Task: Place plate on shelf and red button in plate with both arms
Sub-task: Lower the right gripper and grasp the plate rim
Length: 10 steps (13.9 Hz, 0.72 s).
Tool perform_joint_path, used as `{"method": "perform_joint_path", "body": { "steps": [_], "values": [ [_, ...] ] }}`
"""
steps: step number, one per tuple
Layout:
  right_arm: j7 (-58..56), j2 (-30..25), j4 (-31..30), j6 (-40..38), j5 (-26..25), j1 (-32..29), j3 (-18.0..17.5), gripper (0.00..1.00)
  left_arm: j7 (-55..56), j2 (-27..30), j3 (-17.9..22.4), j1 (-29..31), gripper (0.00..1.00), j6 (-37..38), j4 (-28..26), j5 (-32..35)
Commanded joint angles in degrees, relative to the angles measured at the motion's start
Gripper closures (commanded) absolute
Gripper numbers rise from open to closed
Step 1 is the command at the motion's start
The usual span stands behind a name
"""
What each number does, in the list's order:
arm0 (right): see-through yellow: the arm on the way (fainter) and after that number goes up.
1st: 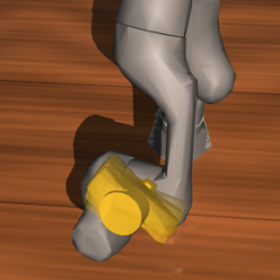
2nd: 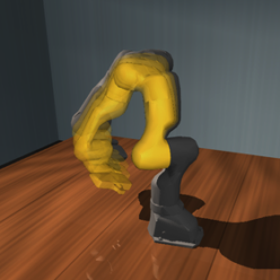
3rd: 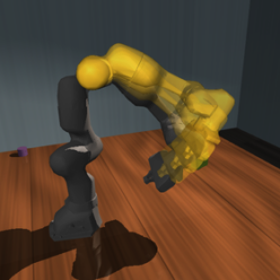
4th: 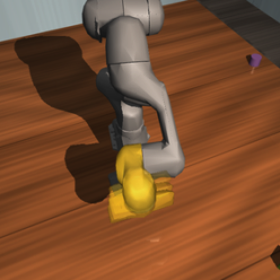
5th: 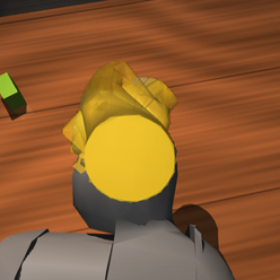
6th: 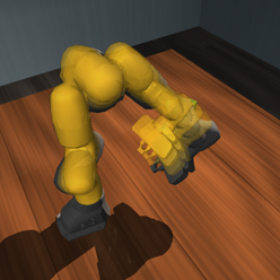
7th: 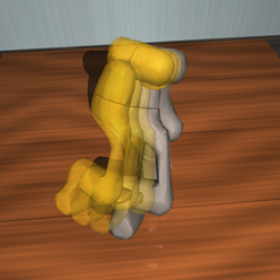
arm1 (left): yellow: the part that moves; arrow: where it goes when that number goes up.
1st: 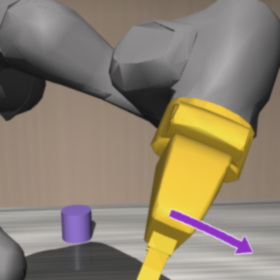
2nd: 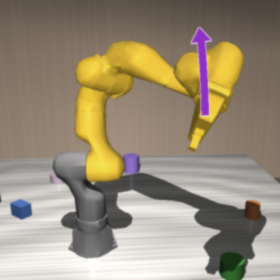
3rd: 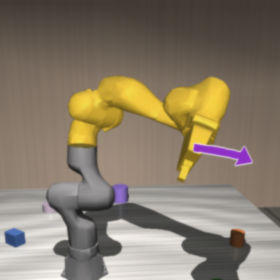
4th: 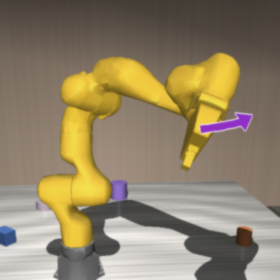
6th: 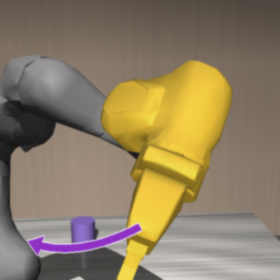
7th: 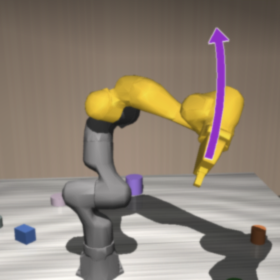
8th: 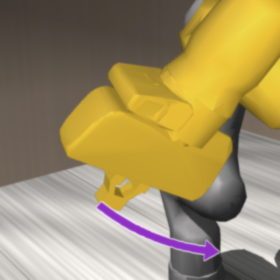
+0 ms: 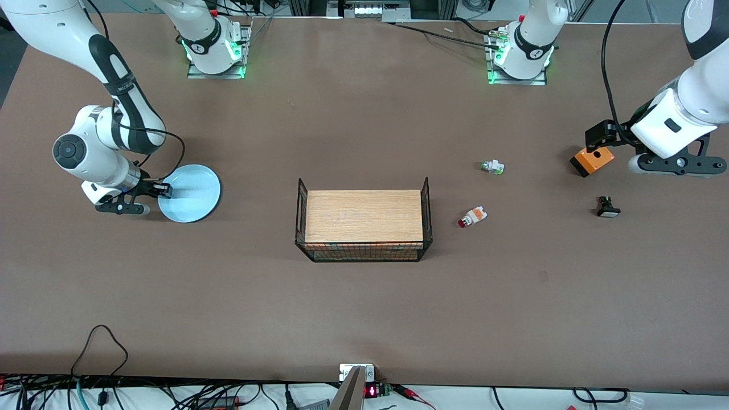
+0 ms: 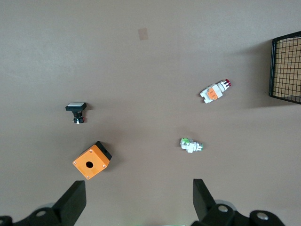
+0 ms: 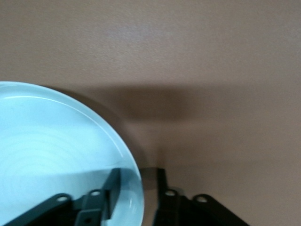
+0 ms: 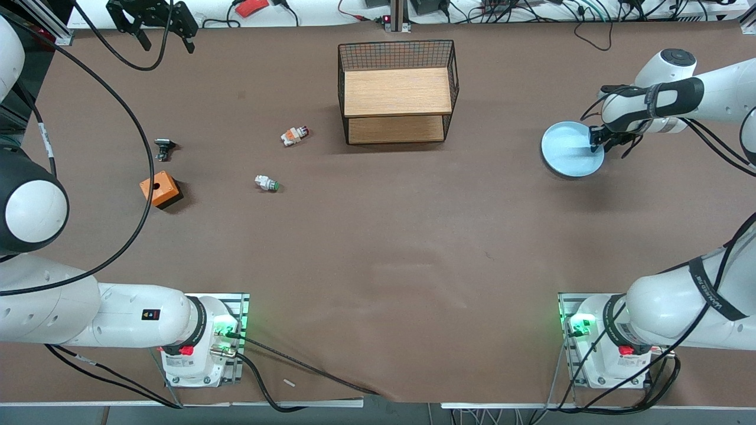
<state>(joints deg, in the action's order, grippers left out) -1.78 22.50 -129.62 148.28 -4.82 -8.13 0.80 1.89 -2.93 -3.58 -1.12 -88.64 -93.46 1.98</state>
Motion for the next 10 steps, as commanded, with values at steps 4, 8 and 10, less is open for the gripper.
{"method": "perform_joint_path", "body": {
  "steps": [4, 8, 10],
  "values": [
    [0.5, -0.9, 0.3, -2.2, -0.4, 0.0, -0.1, 1.00, 0.1, -0.5, -0.3, 0.5, 0.00, 1.3, 1.4, -0.2],
    [1.7, -5.4, 4.1, -14.6, 0.3, 0.4, -1.1, 1.00, 0.1, -0.5, -0.3, 0.5, 0.00, 1.3, 1.4, -0.2],
    [2.0, -7.5, 4.9, -18.6, 0.4, 0.4, -1.4, 1.00, 0.1, -0.5, -0.3, 0.5, 0.00, 1.3, 1.4, -0.2]
  ]
}}
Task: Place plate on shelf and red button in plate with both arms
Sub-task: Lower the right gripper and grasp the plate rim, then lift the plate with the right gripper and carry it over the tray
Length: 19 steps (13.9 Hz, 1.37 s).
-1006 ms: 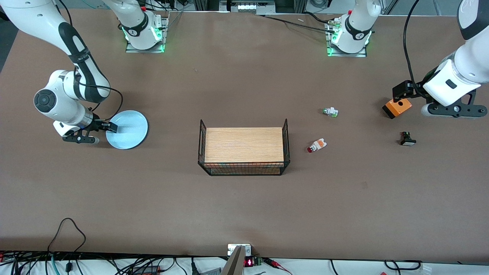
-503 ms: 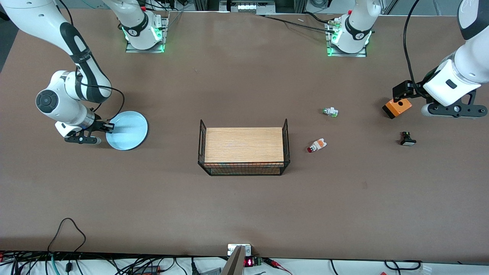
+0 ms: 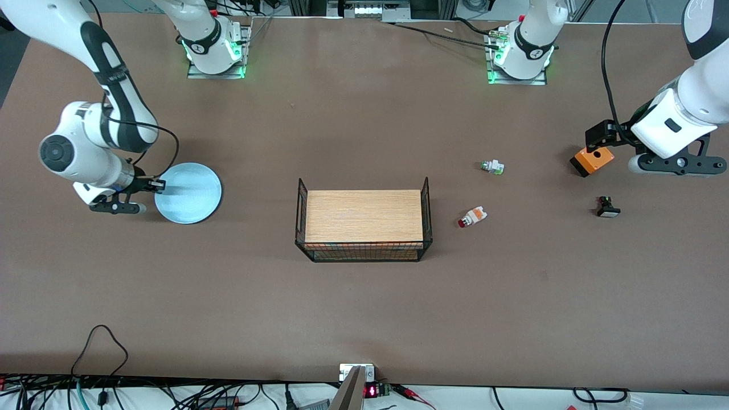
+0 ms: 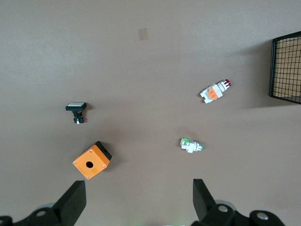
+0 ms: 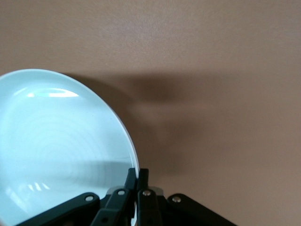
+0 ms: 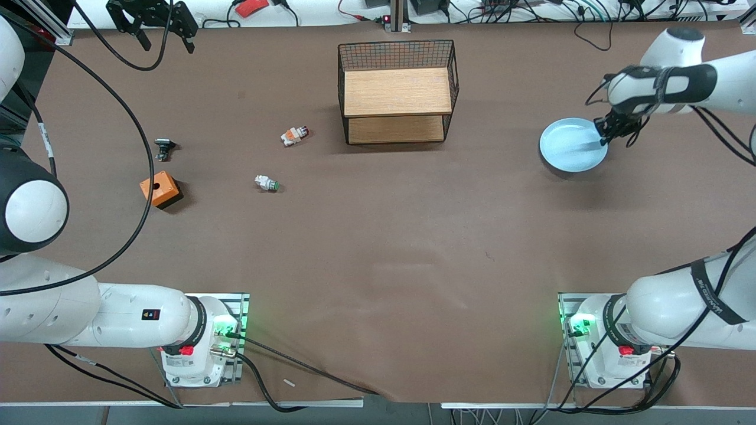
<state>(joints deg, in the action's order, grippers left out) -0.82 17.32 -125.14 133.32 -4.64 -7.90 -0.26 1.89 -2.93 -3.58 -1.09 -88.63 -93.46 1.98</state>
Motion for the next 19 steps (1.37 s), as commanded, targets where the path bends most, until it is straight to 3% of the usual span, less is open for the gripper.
{"method": "perform_joint_path", "body": {
  "steps": [1, 3, 7, 10, 12, 14, 19],
  "values": [
    [0.7, -3.8, 0.4, -4.5, 0.2, 0.2, -0.7, 1.00, 0.2, -0.5, -0.3, 0.5, 0.00, 1.3, 1.4, -0.2],
    [0.6, -6.9, 2.2, -9.8, 0.6, 0.3, -1.1, 1.00, 0.1, -0.5, -0.3, 0.5, 0.00, 1.3, 1.5, -0.2],
    [1.4, -10.8, 10.9, -23.0, 6.5, 2.0, -2.4, 1.00, 0.1, -0.5, -0.3, 0.5, 0.00, 1.3, 1.5, -0.2],
    [5.9, -11.3, 21.3, -33.9, 8.1, 5.0, -2.4, 1.00, 0.1, -0.5, -0.3, 0.5, 0.00, 1.3, 1.4, -0.2],
    [8.1, -11.3, 26.2, -36.8, 12.5, 6.9, -2.4, 1.00, 0.1, -0.5, -0.3, 0.5, 0.00, 1.3, 1.4, -0.2],
    [17.7, -10.8, 29.7, -38.5, 17.4, 11.2, -2.4, 1.00, 0.1, -0.5, -0.2, 0.5, 0.00, 1.3, 1.4, -0.2],
    [54.1, -8.2, 33.4, -37.3, 17.7, 28.3, -2.4, 1.00, 0.1, -0.5, -0.2, 0.7, 0.00, 1.4, 1.4, -0.2]
  ]
}}
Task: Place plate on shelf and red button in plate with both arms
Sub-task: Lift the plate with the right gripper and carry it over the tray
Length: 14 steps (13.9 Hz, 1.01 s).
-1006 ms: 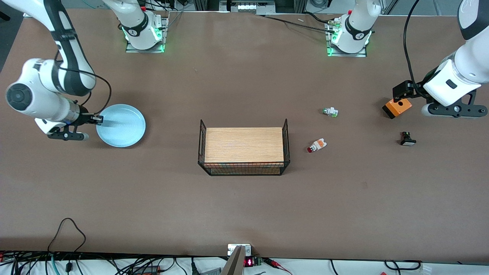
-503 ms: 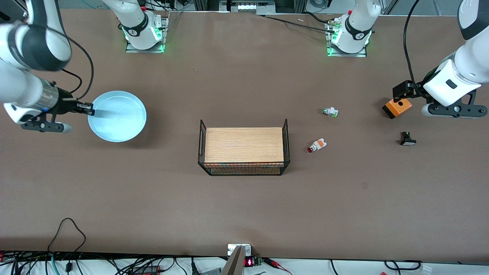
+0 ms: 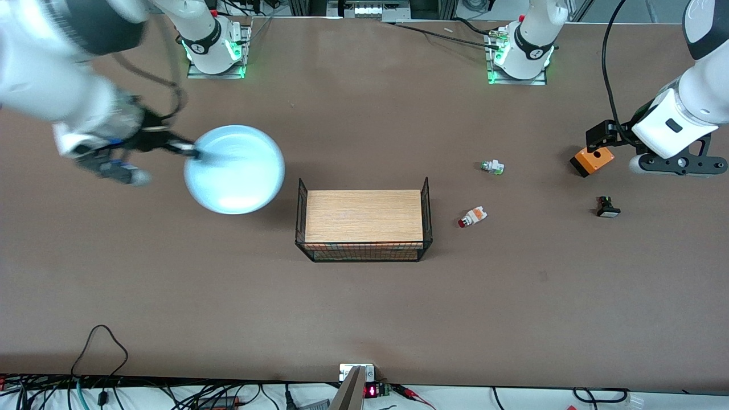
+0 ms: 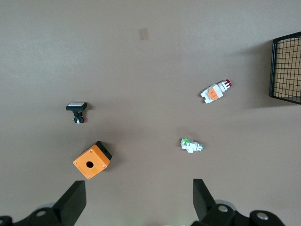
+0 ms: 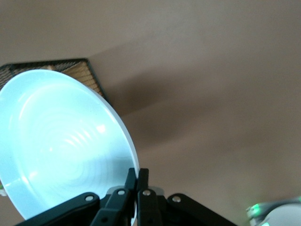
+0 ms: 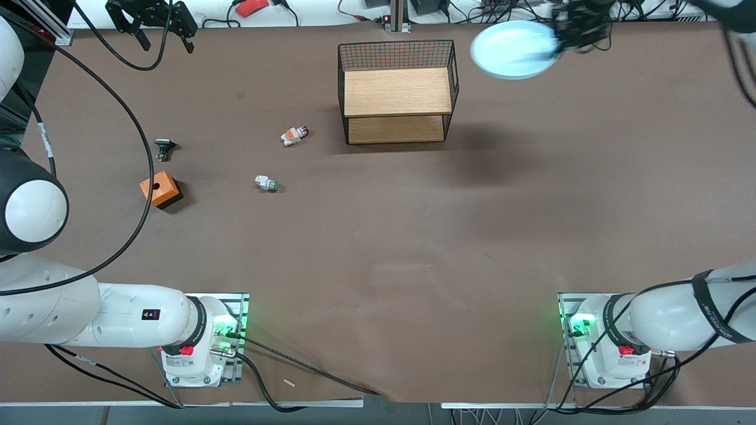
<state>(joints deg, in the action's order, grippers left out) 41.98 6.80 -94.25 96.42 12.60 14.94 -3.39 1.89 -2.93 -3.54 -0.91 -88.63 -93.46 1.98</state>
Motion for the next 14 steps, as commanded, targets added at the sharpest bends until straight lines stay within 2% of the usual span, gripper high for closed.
{"method": "perform_joint_path", "body": {
  "steps": [1, 3, 5, 11, 14],
  "values": [
    [17.2, 3.4, 3.4, 1.0, 0.3, 9.3, 0.7, 1.00, 0.1, -0.5, -0.2, 0.6, 0.00, 1.3, 1.4, -0.2],
    [28.4, 5.5, 4.3, 4.2, 0.3, 14.7, 0.7, 1.00, 0.1, -0.5, -0.2, 0.6, 0.00, 1.3, 1.4, -0.2],
    [34.8, 7.9, 4.9, 8.4, 0.2, 18.0, 0.7, 1.00, 0.1, -0.5, -0.2, 0.6, 0.00, 1.3, 1.4, -0.2],
    [41.3, 13.9, 5.0, 19.4, 0.2, 20.1, 0.8, 1.00, 0.1, -0.5, -0.2, 0.6, 0.00, 1.4, 1.4, -0.2],
    [41.6, 15.6, 5.0, 21.5, 0.2, 20.1, 0.8, 1.00, 0.2, -0.5, -0.2, 0.6, 0.00, 1.4, 1.4, -0.2]
  ]
}}
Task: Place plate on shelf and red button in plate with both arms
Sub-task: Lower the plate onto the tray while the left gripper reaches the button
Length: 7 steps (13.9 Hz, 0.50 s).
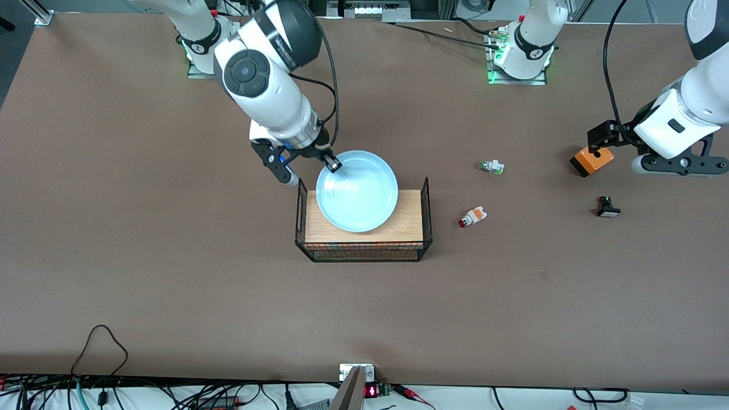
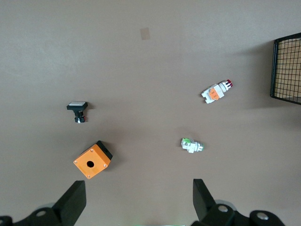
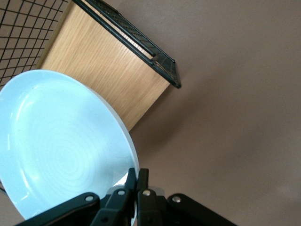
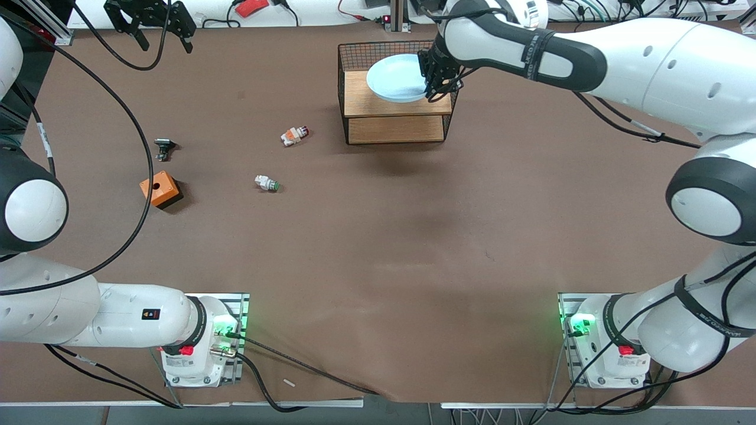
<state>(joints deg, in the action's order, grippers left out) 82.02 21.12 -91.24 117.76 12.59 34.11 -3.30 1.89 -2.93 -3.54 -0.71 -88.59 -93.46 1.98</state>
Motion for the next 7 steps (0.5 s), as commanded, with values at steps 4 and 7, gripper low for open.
{"method": "perform_joint_path", "body": {
  "steps": [4, 7],
  "values": [
    [1.4, 3.0, 2.0, 1.4, -0.1, 1.0, 0.8, 1.00, 0.3, -0.5, -0.7, 0.2, 0.00, 1.3, 1.6, -0.2],
    [1.2, 4.4, 2.0, 3.3, -0.5, 1.0, 0.9, 1.00, 0.7, -1.1, -0.8, -0.3, 0.00, 4.2, 1.6, -0.7]
  ]
}}
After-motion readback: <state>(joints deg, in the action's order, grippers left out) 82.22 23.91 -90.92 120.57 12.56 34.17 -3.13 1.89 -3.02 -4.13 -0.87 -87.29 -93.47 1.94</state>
